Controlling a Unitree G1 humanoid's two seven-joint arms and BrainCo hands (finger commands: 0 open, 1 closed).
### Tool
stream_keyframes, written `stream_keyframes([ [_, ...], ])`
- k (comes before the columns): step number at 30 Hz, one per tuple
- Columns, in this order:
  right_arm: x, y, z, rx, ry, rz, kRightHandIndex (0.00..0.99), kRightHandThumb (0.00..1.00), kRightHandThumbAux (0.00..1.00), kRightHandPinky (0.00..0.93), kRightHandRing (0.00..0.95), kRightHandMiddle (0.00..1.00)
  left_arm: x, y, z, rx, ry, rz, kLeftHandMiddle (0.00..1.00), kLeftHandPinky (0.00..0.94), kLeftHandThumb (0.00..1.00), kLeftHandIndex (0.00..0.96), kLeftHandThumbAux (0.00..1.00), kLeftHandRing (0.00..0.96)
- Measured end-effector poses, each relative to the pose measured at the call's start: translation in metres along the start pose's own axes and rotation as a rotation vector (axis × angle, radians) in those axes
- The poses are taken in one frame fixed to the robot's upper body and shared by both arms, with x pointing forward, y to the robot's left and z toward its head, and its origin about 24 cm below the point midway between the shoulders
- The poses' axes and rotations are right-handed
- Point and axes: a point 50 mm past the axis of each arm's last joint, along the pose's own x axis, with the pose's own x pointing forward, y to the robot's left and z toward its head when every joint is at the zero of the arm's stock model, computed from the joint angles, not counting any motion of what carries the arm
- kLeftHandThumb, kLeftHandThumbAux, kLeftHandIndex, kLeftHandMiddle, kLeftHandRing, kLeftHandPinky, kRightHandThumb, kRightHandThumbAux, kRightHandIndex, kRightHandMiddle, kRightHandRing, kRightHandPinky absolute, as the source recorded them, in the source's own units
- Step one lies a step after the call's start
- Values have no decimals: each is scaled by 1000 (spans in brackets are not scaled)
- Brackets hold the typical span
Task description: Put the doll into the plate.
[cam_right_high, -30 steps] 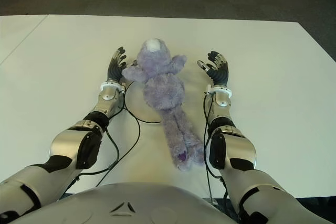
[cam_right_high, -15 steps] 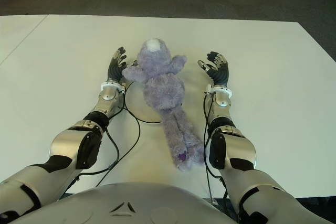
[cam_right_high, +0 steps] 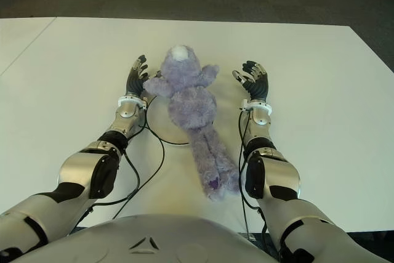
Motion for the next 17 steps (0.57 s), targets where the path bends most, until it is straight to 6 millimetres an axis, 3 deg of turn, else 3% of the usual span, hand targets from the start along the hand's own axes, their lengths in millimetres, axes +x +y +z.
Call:
stream_keyframes([
  [10,0,0,0,-3,0,-3,258,188,855,324,300,290,0,0,0,-3,1,2,65,111,0,27,751,76],
  [17,0,0,0,-4,0,-3,272,247,859,342,326,310,0,0,0,-3,1,1,76,113,0,34,752,84],
])
